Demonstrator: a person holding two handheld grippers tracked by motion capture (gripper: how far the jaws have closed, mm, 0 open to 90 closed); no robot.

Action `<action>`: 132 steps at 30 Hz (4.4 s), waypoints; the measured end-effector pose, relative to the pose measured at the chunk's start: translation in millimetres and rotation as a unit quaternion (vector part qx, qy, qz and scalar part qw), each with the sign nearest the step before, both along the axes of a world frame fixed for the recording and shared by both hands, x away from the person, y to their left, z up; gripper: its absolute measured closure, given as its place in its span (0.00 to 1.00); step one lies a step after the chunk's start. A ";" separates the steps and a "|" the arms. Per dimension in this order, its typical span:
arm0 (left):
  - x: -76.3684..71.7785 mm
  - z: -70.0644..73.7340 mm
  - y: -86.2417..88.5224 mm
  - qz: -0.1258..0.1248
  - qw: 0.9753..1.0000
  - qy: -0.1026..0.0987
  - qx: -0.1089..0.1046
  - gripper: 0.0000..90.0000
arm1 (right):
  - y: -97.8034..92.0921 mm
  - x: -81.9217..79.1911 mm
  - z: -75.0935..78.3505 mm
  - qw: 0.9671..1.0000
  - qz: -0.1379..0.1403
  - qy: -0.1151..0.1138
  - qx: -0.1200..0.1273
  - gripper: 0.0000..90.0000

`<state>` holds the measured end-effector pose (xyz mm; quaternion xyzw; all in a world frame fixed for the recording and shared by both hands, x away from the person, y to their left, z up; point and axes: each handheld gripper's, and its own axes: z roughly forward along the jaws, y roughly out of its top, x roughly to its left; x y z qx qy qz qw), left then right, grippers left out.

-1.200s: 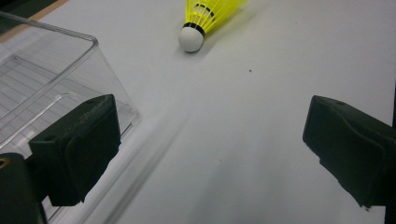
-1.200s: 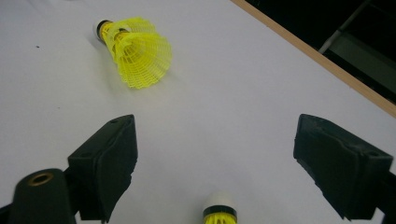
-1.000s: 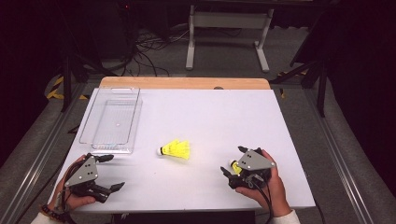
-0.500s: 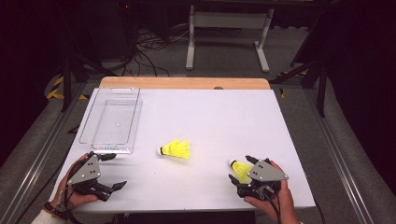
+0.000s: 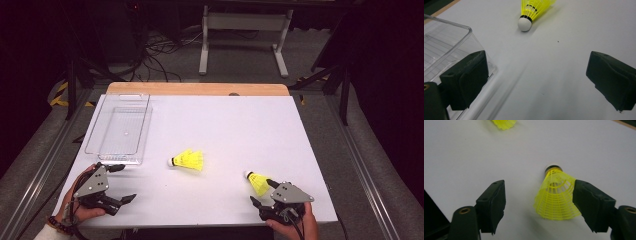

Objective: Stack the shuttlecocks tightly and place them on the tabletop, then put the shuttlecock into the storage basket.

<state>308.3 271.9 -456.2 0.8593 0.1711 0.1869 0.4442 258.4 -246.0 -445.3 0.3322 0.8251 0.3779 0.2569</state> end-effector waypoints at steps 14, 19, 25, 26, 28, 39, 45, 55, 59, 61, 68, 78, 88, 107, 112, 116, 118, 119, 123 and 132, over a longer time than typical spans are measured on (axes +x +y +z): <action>0.4 -0.9 -0.9 -0.003 1.000 0.000 0.000 0.06 | 6.3 12.4 -16.8 0.998 0.016 0.049 -0.026 0.51; 1.4 -1.0 -1.2 -0.005 1.000 0.001 0.003 0.06 | 10.1 19.1 -18.4 0.998 0.015 0.048 -0.028 0.62; 1.7 -1.7 0.0 -0.004 1.000 0.002 -0.002 0.06 | 12.7 22.0 -18.9 0.998 0.015 0.044 -0.030 0.85; 1.5 -1.6 0.4 -0.004 1.000 0.002 -0.002 0.06 | 12.9 22.5 -19.1 0.998 0.013 0.042 -0.033 0.87; 1.2 -1.7 1.1 -0.004 1.000 0.003 0.000 0.06 | 13.0 23.3 -19.1 0.998 0.012 0.040 -0.037 0.89; -3.4 -2.5 7.2 0.004 1.000 0.004 -0.004 0.06 | 12.2 28.6 -16.5 0.999 0.013 0.023 -0.035 1.00; -5.7 -2.9 9.4 0.005 1.000 0.004 -0.003 0.06 | 15.8 28.8 -15.0 0.999 0.019 0.017 -0.041 1.00; -9.0 -3.2 12.4 0.013 1.000 0.005 -0.002 0.06 | 16.2 31.0 -12.2 0.999 0.024 0.008 -0.042 1.00; -9.8 -4.0 12.6 0.013 1.000 0.005 -0.001 0.06 | 17.2 31.2 -11.9 0.999 0.028 0.009 -0.044 1.00; -9.6 -4.2 12.7 0.013 1.000 0.006 -0.001 0.06 | 17.3 31.4 -12.1 0.998 0.029 0.010 -0.046 1.00; -9.6 -4.2 12.8 0.012 1.000 0.006 -0.001 0.06 | 15.9 30.3 -11.1 0.999 0.028 0.007 -0.041 1.00; -9.8 -3.0 11.7 0.011 1.000 0.004 0.000 0.06 | 15.3 28.8 -9.7 0.999 0.025 0.000 -0.041 1.00; -8.2 -3.9 11.2 0.012 1.000 0.004 0.001 0.06 | 11.6 27.6 -8.0 0.999 0.019 -0.007 -0.036 1.00; -10.2 -3.5 9.4 0.011 1.000 0.002 0.006 0.06 | 8.3 26.1 -1.2 0.999 0.016 -0.026 -0.024 1.00; -9.7 -3.7 9.0 0.011 1.000 0.002 0.007 0.06 | 7.8 26.0 0.5 0.999 0.016 -0.031 -0.023 1.00; -9.7 -3.6 9.2 0.011 1.000 0.002 0.007 0.06 | 7.6 26.0 1.4 0.999 0.015 -0.033 -0.021 1.00; -10.0 -3.6 9.1 0.011 1.000 0.002 0.006 0.06 | 7.7 25.9 1.9 0.999 0.016 -0.035 -0.021 1.00; -10.1 -3.5 9.1 0.012 1.000 0.002 0.007 0.06 | 7.6 25.8 2.2 0.999 0.016 -0.036 -0.020 1.00; -10.1 -3.6 9.1 0.011 1.000 0.002 0.006 0.06 | 7.9 25.5 2.9 0.999 0.014 -0.039 -0.020 1.00; -10.2 -3.2 9.1 0.011 1.000 0.001 0.008 0.06 | 7.6 25.5 5.5 0.999 0.013 -0.045 -0.018 1.00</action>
